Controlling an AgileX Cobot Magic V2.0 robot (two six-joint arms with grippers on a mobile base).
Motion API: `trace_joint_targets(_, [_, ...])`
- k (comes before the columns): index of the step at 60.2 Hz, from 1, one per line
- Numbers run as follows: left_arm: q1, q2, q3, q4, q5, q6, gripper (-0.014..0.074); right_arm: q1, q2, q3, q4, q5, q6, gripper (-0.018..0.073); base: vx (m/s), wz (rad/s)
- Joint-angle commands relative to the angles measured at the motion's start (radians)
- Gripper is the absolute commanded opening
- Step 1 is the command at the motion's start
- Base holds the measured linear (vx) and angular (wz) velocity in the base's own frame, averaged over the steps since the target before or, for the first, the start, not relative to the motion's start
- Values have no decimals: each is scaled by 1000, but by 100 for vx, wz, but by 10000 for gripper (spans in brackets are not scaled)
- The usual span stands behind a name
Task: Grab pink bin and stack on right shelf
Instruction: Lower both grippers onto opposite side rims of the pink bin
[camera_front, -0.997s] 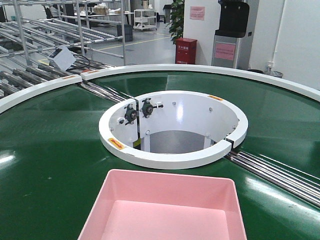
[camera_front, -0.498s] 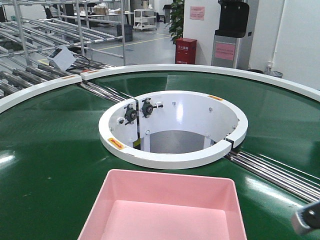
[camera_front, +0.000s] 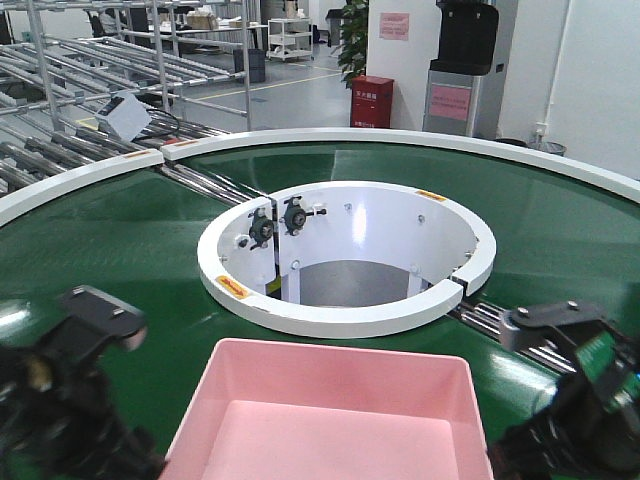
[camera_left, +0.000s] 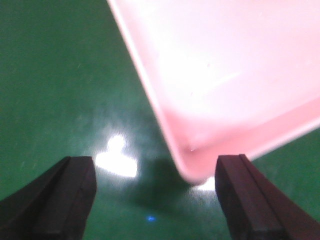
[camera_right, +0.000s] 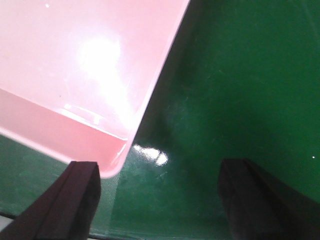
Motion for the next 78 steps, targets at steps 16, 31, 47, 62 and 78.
trace_joint_targets(16, [-36,297,-354,83,104,-256,594,2,222,-219,-2,57,114,466,0,0])
trace_joint_targets(31, [-36,433,-454,157,154,-312,594,2,335,-309,-3,51,188,449,0,0])
trace_joint_targets(47, [-5,481,-454,141,130,-382,594,3,424,-352,-10,47,260,447,0,0])
trace_joint_targets(62, [-4,483,-454,136,116,-377,594,2,472,-352,-32,-11,325,400,0,0])
trace_joint_targets(78, [-4,493,-453,91,115,-343,582,2,474,-351,-36,-26,336,311,0,0])
